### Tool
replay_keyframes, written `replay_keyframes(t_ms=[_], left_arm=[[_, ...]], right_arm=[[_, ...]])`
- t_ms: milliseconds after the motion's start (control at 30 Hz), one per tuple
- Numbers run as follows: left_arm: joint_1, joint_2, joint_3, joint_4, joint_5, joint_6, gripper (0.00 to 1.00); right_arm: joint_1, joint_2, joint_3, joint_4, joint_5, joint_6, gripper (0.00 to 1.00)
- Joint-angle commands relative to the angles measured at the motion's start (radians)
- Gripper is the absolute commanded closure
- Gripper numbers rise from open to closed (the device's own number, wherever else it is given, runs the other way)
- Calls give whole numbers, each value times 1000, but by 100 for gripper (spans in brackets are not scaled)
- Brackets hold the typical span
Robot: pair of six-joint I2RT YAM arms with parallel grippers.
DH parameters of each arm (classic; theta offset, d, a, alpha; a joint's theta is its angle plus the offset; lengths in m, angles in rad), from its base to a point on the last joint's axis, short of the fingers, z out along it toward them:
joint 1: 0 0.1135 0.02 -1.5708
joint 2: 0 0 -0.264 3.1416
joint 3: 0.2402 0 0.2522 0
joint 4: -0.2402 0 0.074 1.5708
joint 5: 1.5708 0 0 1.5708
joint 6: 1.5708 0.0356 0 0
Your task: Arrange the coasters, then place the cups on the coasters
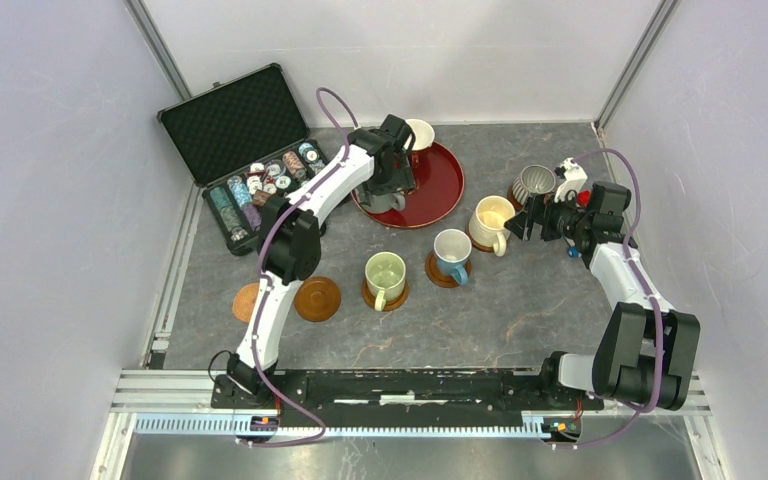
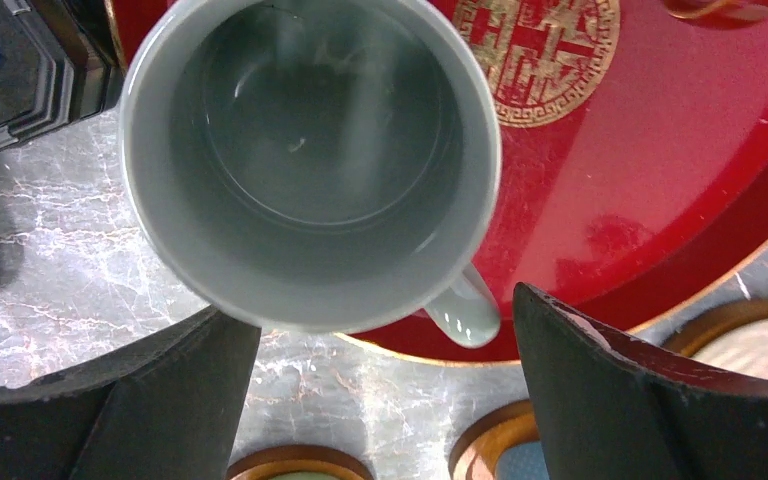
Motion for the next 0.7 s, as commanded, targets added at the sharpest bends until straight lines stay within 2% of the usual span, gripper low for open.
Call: replay_keyframes(t_ms=[0,33,200,333,500,667], left_arm=[[-3,36,76,9,-61,-56,1],[-2,44,83,8,-71,-53,3],[17,50,77,13,-36,-15,32],[35,6,13,33,-11,32,41],[39,-9,-9,43,-15,147,46],[40,11,-4,63,-6,212,61]], right_arm=[[-5,5,16,13,-3,-4,2],[-5,2,16,11,-3,-4,2],[-6,-1,16,10,-2,-5,2],[-7,-2,17,9,-3,-4,2],[-6,-2,16,10,-9,-3,2],[-7,0,16,10,-9,-2,2]])
